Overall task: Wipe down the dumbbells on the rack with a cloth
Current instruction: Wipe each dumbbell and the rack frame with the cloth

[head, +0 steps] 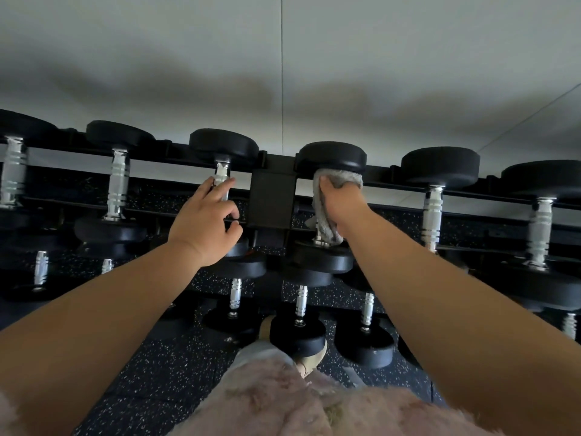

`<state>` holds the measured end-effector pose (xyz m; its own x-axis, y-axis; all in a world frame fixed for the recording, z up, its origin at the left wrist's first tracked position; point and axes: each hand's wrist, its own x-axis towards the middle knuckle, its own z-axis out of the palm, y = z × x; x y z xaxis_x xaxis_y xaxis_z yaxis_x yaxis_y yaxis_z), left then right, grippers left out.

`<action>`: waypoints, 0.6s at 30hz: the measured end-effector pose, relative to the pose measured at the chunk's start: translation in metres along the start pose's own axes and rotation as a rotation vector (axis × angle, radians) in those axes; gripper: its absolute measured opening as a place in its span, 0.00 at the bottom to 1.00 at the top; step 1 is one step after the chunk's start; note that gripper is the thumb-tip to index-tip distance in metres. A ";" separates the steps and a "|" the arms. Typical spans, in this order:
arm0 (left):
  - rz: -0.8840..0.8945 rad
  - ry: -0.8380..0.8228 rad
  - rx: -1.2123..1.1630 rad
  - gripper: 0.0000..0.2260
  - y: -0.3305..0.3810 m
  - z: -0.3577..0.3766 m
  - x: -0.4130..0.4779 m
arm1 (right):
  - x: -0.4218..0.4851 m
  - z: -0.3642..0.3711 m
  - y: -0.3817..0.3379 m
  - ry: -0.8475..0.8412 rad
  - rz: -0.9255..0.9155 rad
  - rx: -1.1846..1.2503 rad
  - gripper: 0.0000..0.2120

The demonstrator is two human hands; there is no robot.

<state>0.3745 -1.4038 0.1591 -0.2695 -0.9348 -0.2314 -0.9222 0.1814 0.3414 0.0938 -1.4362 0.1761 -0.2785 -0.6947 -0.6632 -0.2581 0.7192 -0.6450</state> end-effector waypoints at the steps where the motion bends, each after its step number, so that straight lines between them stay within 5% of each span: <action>1: -0.002 -0.002 0.002 0.05 0.000 0.000 0.000 | -0.006 0.003 0.003 0.013 -0.024 -0.058 0.25; 8: 0.005 -0.008 -0.005 0.04 -0.001 -0.001 0.000 | -0.041 -0.025 0.028 -0.180 -0.151 -0.689 0.18; 13: 0.029 0.014 -0.004 0.05 -0.002 -0.001 0.001 | -0.064 -0.051 0.029 -0.015 -0.209 -0.617 0.17; 18: 0.034 0.016 0.019 0.06 0.002 -0.005 -0.001 | -0.105 -0.047 0.046 -0.212 -0.222 -0.536 0.19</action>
<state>0.3740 -1.4043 0.1646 -0.2961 -0.9328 -0.2056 -0.9178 0.2182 0.3317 0.0675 -1.3297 0.2339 0.0112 -0.7752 -0.6317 -0.7334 0.4231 -0.5321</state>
